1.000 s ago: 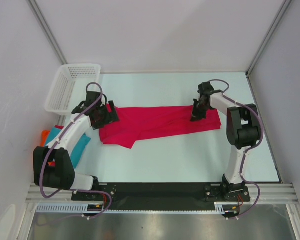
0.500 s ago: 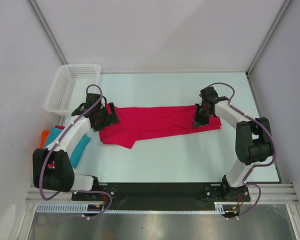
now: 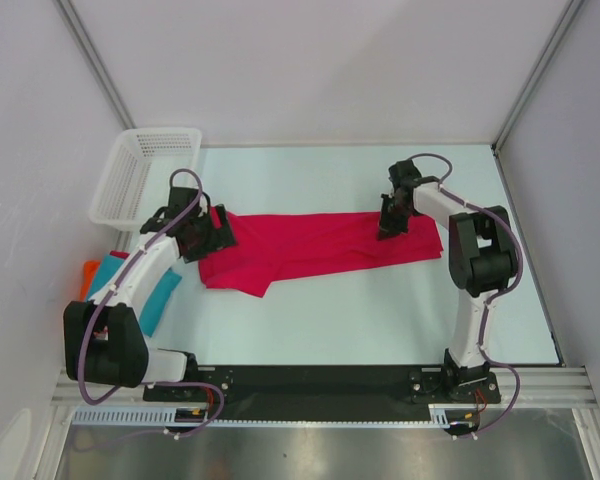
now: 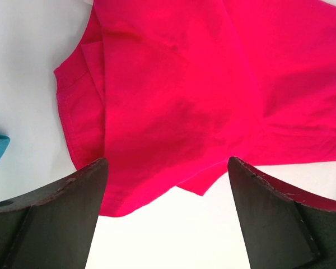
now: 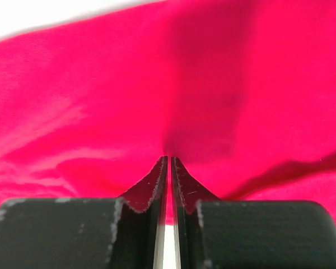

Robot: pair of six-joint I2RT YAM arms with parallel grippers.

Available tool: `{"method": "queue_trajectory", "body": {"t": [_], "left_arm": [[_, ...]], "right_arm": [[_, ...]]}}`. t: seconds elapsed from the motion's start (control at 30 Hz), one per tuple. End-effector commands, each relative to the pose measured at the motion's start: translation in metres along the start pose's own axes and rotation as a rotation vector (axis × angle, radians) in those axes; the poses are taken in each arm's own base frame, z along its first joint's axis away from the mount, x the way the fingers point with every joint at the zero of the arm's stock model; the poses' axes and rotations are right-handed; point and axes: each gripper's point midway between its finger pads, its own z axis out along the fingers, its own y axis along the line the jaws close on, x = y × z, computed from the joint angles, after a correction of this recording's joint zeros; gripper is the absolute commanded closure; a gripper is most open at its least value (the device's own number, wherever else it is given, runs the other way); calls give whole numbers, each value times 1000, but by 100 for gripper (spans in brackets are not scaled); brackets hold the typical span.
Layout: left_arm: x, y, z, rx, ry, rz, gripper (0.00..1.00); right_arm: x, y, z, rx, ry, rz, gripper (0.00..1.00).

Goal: Fold and stack the t-shirts
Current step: Fold the other side of the tshirt into a rectangle

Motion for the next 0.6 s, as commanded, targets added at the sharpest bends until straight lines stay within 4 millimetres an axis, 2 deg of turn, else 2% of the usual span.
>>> {"method": "queue_trajectory", "body": {"t": [0.0,0.03,0.1,0.13,0.23,0.37,0.47,0.57], "left_arm": [[-12,2,-6,15,-44,9,7],[-12,1,-6,18,-42,9,7],[-12,2,-4,19,-41,8,7],[-12,2,-4,21,-38,8,7],[-12,1,-4,26,-41,7,7],[-11,-1,-2,37,-36,4,7],[-10,-1,-1,43,-31,2,7],[-9,-2,-2,44,-32,3,7]], "right_arm": [[-2,-3,0,23,0,-20,89],[8,-7,2,30,20,-17,89],[13,-9,-2,27,11,-15,89],[25,-14,0,37,32,-9,89],[34,-16,-7,27,22,-3,89],[60,-21,-10,27,42,2,89],[66,-20,-13,26,42,-3,89],[65,-18,-15,24,38,-3,89]]}}
